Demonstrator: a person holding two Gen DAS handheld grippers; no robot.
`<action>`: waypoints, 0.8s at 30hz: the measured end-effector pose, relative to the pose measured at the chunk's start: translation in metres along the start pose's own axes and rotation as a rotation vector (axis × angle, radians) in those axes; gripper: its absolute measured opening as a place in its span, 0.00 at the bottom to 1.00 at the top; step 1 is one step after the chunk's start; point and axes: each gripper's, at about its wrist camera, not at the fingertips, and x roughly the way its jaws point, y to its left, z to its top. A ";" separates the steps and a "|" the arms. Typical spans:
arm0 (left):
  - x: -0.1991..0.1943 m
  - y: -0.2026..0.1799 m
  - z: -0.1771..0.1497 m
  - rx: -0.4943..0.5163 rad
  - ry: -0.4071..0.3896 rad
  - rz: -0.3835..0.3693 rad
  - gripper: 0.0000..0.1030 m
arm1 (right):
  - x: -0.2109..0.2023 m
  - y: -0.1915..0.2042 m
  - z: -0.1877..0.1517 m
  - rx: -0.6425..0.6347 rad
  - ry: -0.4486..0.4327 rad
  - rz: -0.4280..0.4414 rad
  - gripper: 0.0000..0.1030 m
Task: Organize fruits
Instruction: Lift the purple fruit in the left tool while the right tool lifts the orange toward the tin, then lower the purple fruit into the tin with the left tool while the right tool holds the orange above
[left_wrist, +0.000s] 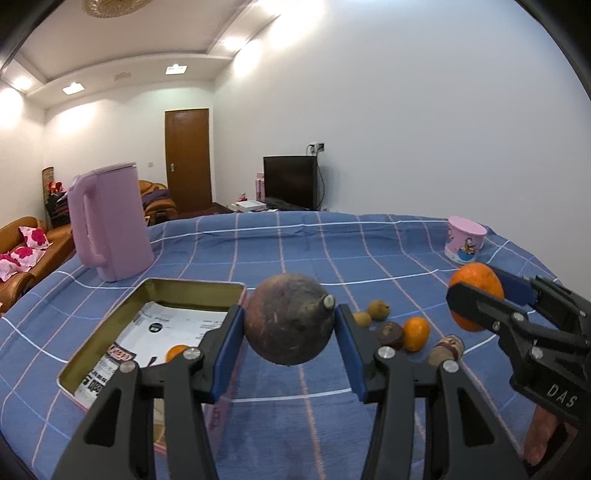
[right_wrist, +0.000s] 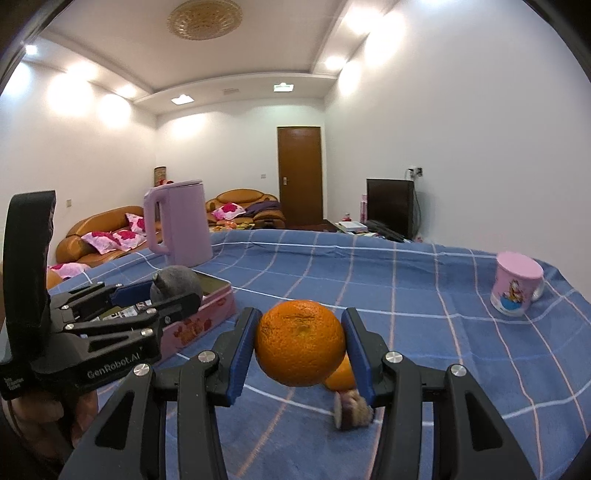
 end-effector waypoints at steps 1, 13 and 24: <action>0.000 0.004 0.000 -0.005 0.003 0.007 0.50 | 0.003 0.002 0.003 -0.001 0.002 0.014 0.48; 0.002 0.054 0.004 -0.060 0.025 0.112 0.50 | 0.043 0.041 0.033 -0.061 0.033 0.123 0.48; 0.011 0.105 0.001 -0.104 0.074 0.204 0.50 | 0.086 0.084 0.047 -0.112 0.067 0.211 0.48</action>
